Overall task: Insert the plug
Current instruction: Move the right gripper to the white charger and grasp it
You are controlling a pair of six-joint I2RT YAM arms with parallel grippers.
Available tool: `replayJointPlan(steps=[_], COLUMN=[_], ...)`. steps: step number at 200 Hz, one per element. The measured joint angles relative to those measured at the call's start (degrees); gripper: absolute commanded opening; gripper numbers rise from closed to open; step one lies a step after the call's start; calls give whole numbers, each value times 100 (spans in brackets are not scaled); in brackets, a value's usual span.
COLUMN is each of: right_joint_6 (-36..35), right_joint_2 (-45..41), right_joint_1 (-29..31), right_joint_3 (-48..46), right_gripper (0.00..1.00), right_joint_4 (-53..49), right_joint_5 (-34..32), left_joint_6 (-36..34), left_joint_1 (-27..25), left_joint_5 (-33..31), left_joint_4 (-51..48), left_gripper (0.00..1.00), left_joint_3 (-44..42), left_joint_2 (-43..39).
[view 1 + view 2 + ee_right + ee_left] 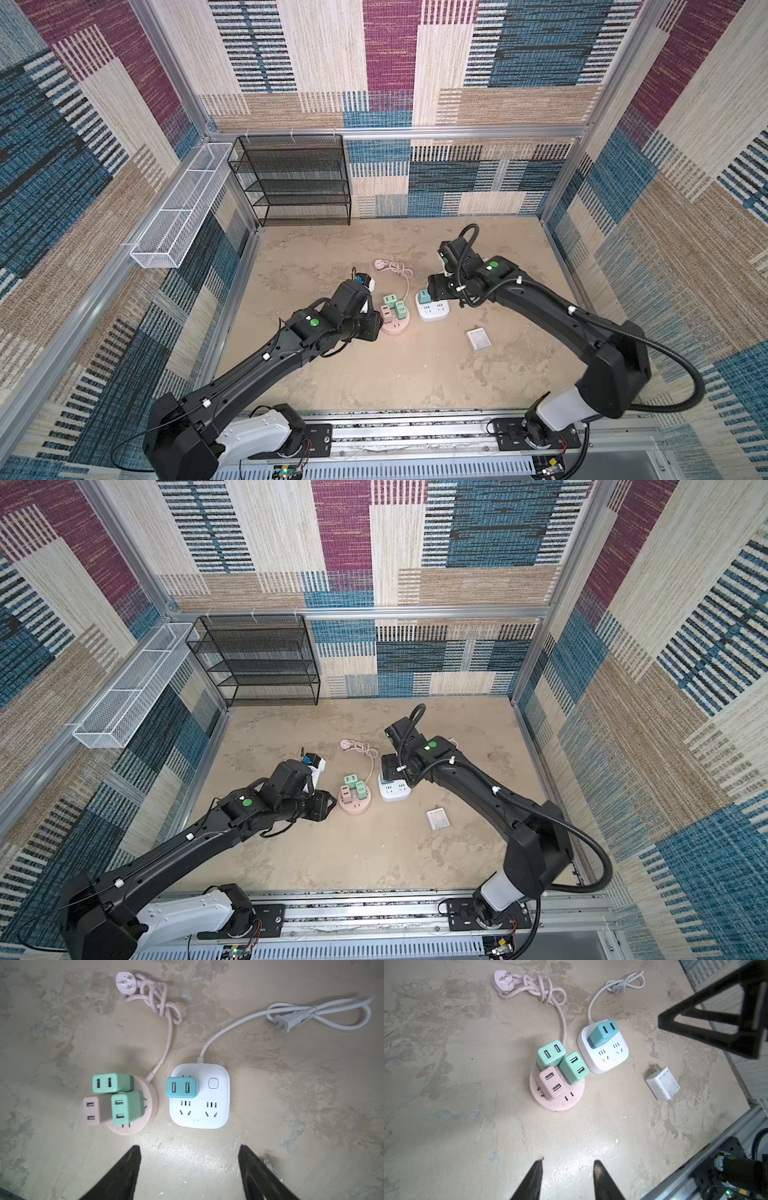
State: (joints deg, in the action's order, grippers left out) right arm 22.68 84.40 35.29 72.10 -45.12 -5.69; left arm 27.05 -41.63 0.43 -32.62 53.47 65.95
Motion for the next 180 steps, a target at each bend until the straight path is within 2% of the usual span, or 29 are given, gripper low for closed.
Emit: replayJointPlan(steps=[44,75,92,118,156,180], right_joint_6=[68,186,302,468,730,927], right_joint_2=[-927,-999,-1056,-1213,-1394,-1182], right_joint_1=[0,0,0,0,0,0], right_joint_3=[-1008,-1263,-1574,-2013,-2361,-2389], right_gripper=[78,79,85,88,87,86], right_joint_4=[190,-37,-142,-247,-271,-330], right_joint_5=[-393,-435,-428,-323,-223,-337], left_joint_6=[157,225,269,310,398,409], left_joint_1=[4,4,4,4,15,15], left_joint_5=[129,138,138,138,188,280], left_joint_4=[131,153,151,179,315,380], left_gripper=[44,44,44,45,45,44], left_joint_3=[-50,-212,-326,-492,-570,-568], left_joint_2=[-68,-227,-293,-350,-319,-221])
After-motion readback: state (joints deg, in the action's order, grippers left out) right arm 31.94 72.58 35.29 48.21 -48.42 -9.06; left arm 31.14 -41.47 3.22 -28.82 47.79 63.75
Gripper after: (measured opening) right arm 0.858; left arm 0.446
